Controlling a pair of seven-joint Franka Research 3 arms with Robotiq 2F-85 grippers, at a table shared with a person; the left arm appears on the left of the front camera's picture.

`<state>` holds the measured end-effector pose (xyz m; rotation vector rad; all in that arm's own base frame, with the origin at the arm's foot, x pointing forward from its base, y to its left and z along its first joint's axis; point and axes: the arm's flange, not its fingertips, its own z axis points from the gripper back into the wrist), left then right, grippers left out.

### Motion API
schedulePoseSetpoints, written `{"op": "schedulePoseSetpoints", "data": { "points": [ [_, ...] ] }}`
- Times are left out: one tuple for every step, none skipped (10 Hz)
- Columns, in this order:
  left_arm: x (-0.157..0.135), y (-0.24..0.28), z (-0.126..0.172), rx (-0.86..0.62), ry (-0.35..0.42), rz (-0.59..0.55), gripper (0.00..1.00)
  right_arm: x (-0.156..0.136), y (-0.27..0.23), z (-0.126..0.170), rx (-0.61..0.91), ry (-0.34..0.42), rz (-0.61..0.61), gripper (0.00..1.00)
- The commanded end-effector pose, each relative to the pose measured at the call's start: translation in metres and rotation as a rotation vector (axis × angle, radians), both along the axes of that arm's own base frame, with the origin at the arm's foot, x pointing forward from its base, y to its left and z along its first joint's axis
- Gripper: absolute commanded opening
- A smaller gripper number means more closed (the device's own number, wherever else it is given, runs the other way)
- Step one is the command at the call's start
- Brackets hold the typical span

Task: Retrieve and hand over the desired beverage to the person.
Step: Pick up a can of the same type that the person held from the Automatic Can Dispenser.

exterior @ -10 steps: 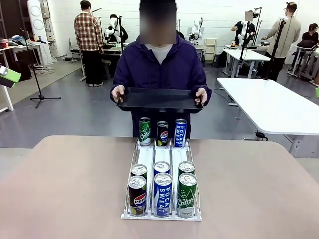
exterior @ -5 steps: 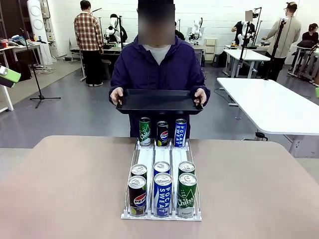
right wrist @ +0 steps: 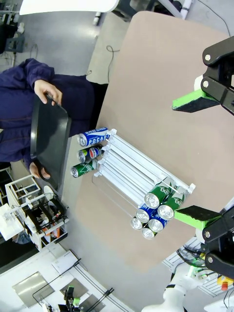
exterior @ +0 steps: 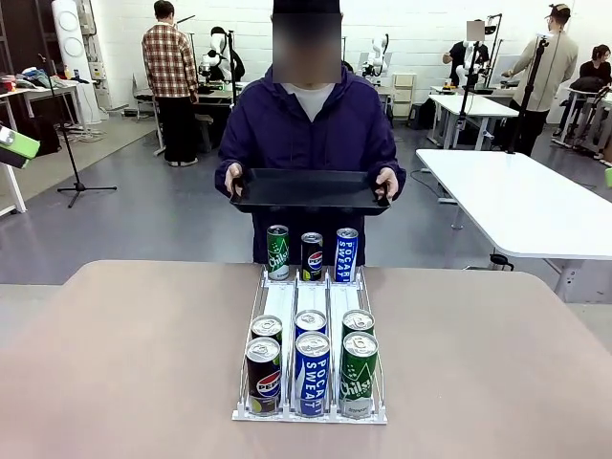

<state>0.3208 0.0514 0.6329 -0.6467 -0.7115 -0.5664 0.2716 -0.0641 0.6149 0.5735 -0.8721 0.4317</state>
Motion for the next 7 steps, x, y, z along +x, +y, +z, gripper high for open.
{"op": "schedulePoseSetpoints", "data": {
  "points": [
    [0.0016,0.0013,-0.0003,-0.01,-0.016,-0.02,1.0,0.002,0.0005,0.0002,0.011,-0.003,0.019,1.0],
    [0.0016,0.0013,-0.0003,-0.01,-0.016,-0.02,1.0,0.002,0.0005,0.0002,0.011,-0.003,0.019,1.0],
    [0.0016,0.0013,-0.0003,-0.01,-0.016,-0.02,1.0,0.002,0.0005,0.0002,0.011,-0.003,0.019,1.0],
    [0.0016,0.0013,-0.0003,-0.01,-0.016,-0.02,1.0,0.002,0.0005,0.0002,0.011,-0.003,0.019,1.0],
    [0.0016,0.0013,-0.0003,-0.01,-0.016,-0.02,1.0,0.002,0.0005,0.0002,0.011,-0.003,0.019,1.0],
    [0.0016,0.0013,-0.0003,-0.01,-0.016,-0.02,1.0,0.002,0.0005,0.0002,0.011,-0.003,0.019,1.0],
    [0.0016,0.0013,-0.0003,-0.01,-0.016,-0.02,1.0,0.002,0.0005,0.0002,0.011,-0.003,0.019,1.0]
  ]
}}
